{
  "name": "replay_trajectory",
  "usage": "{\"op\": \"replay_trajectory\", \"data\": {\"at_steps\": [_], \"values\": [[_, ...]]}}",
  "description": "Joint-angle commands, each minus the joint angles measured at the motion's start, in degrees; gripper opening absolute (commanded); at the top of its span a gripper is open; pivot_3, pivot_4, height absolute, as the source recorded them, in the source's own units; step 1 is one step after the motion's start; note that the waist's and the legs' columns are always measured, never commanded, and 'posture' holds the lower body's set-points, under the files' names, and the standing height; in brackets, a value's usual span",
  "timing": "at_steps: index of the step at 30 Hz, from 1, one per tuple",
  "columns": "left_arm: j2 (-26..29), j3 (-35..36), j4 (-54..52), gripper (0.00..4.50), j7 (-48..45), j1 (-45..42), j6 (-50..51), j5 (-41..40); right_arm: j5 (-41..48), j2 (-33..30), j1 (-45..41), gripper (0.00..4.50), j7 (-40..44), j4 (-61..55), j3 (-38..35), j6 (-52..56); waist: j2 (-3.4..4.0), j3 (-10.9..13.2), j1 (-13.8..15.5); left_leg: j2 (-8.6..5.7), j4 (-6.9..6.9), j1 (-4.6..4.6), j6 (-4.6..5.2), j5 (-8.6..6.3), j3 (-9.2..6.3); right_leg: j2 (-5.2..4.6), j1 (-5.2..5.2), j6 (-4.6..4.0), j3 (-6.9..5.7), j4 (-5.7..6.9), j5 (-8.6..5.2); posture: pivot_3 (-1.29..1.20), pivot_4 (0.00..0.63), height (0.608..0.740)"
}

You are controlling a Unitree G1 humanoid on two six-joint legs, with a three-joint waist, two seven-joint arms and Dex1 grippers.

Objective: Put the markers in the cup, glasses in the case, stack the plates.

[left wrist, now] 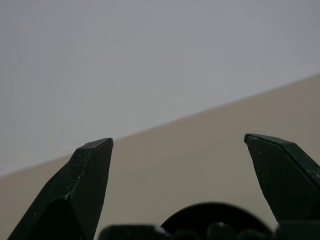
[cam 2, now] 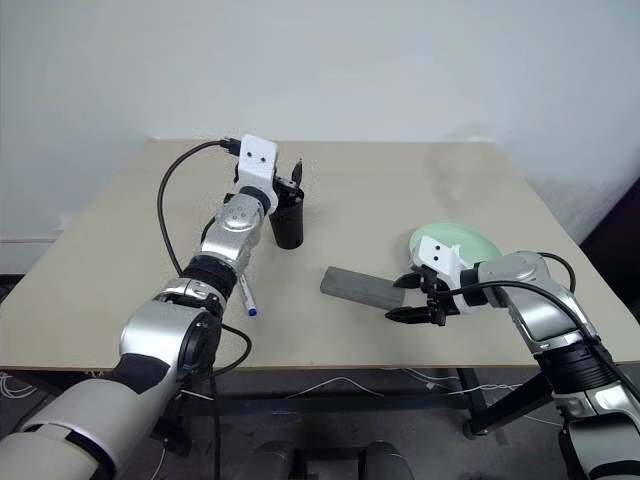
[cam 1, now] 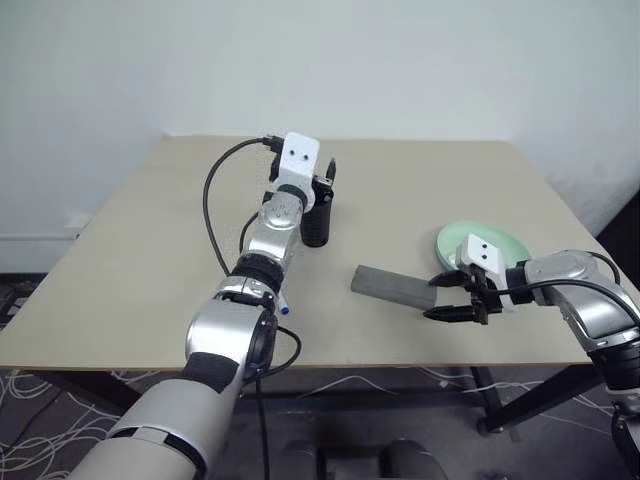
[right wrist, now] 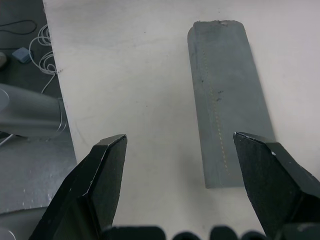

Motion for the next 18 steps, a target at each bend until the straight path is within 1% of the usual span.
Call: {"op": "replay_trajectory", "data": {"at_steps": [1,3,4,6,10,11,12,14,18], "values": [[-1.5,4.4,-17.5,4.47,9.2,-4.2,29.2,-2.0,0.8,-0.6,-0.3,3.70,-0.2,-1.7,-1.9,-0.3,0.00,0.0,-0.1,0.00,0.00,-0.03,0.00,0.00,-0.04,0.00,-0.02,0.01,0.00,0.00,0.01,0.00,0.000,0.740],[-2.1,4.9,-26.6,4.47,13.0,-3.5,44.5,0.0,0.7,-0.6,-0.3,3.70,-0.1,-1.5,-1.9,-0.5,0.00,0.0,-0.2,0.00,0.01,-0.08,0.00,-0.01,-0.22,0.00,-0.08,0.03,0.00,-0.01,0.01,0.00,0.000,0.740],[-2.4,5.3,-30.1,4.47,14.9,-3.3,50.6,1.0,0.6,-0.6,-0.4,3.70,0.0,-1.3,-1.8,-0.5,0.00,0.0,-0.2,0.00,0.01,-0.08,0.01,-0.01,-0.26,0.00,-0.08,0.04,0.01,-0.01,0.01,0.00,0.000,0.740],[-4.0,9.2,-36.6,4.47,18.4,-3.3,63.1,0.7,0.6,-0.3,-0.8,3.70,0.0,-1.1,-1.6,-0.5,0.01,0.0,-0.2,0.00,0.00,-0.06,0.01,-0.02,-0.30,0.00,-0.07,0.04,0.01,-0.01,0.01,0.00,0.000,0.740],[-8.5,17.1,-46.4,4.47,22.6,-3.6,81.5,1.4,0.5,-0.2,-1.1,3.70,0.4,-0.7,-1.3,-0.8,0.01,0.0,-0.3,0.01,-0.01,0.05,0.00,0.00,-0.33,0.00,-0.02,0.02,0.04,0.06,0.02,0.00,0.000,0.740],[-9.3,18.2,-48.3,4.47,23.2,-3.8,85.8,2.4,0.4,-0.2,-1.2,3.70,0.4,-0.5,-1.2,-1.0,0.00,0.0,-0.3,0.01,-0.01,0.09,-0.02,0.00,-0.33,0.00,0.02,0.02,0.04,0.06,0.02,0.00,0.000,0.740],[-9.7,18.7,-49.8,4.47,23.4,-4.0,89.0,3.1,0.3,-0.1,-1.3,3.70,0.5,-0.4,-1.1,-1.1,0.00,0.0,-0.3,0.01,-0.01,0.12,-0.02,0.01,-0.32,0.00,0.05,0.03,0.04,0.07,0.03,0.00,0.000,0.740],[-10.6,20.9,-50.4,4.47,24.0,-4.4,92.1,4.7,0.3,0.0,-1.5,3.70,0.6,-0.1,-1.0,-1.2,0.00,0.0,-0.3,0.01,-0.01,0.15,-0.05,0.02,-0.31,0.00,0.08,0.02,0.04,0.07,0.05,0.00,0.000,0.740],[-12.6,25.0,-49.9,4.47,25.6,-2.7,92.6,8.3,0.1,0.1,-1.9,3.70,0.9,0.4,-0.7,-1.6,0.00,0.0,-0.3,0.01,-0.03,0.21,-0.14,0.07,-0.31,0.00,0.11,-0.02,0.04,0.07,0.08,0.00,0.000,0.740]]}}
